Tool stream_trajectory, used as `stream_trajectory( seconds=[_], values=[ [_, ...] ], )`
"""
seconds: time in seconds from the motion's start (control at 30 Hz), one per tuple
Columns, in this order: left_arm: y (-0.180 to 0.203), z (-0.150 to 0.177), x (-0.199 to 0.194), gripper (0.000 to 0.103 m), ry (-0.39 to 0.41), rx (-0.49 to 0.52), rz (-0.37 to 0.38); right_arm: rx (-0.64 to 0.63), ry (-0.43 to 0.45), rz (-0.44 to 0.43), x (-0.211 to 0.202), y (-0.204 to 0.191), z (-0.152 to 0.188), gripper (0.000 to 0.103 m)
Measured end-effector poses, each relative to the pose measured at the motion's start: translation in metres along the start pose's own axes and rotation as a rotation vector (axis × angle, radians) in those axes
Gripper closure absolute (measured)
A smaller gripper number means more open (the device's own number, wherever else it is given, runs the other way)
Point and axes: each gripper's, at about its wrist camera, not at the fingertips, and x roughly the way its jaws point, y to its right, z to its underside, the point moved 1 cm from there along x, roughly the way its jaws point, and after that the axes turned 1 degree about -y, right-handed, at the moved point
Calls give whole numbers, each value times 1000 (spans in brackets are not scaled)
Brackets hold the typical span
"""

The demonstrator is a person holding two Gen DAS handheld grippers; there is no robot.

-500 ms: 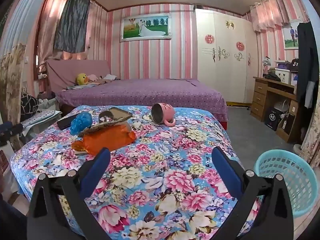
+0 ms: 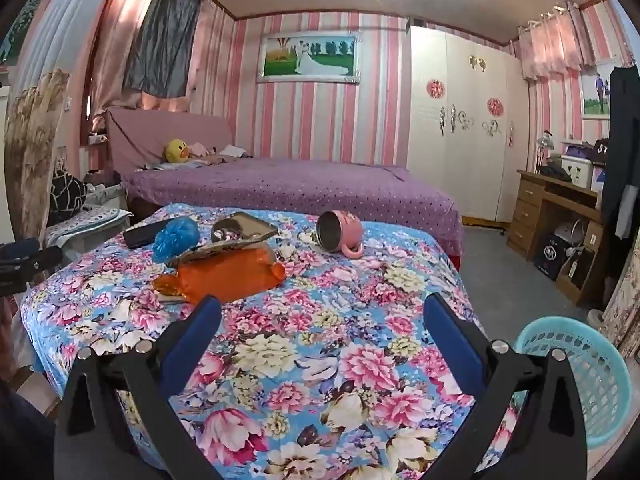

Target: Collect trash

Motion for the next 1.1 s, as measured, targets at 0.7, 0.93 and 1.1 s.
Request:
stream_trajectory(
  seconds=[0.7,0.93,1.1],
  values=[
    [0,2,-1,5,-13,2,-12,5,1,26,-3,6,3,4],
    [-1,1,-1,5,-13,-1,-14,6,1,27,-4,7,3,4],
    [0,1,-2,5,-12,-2,-12,2,-1,26,-4,7,3,4]
  ],
)
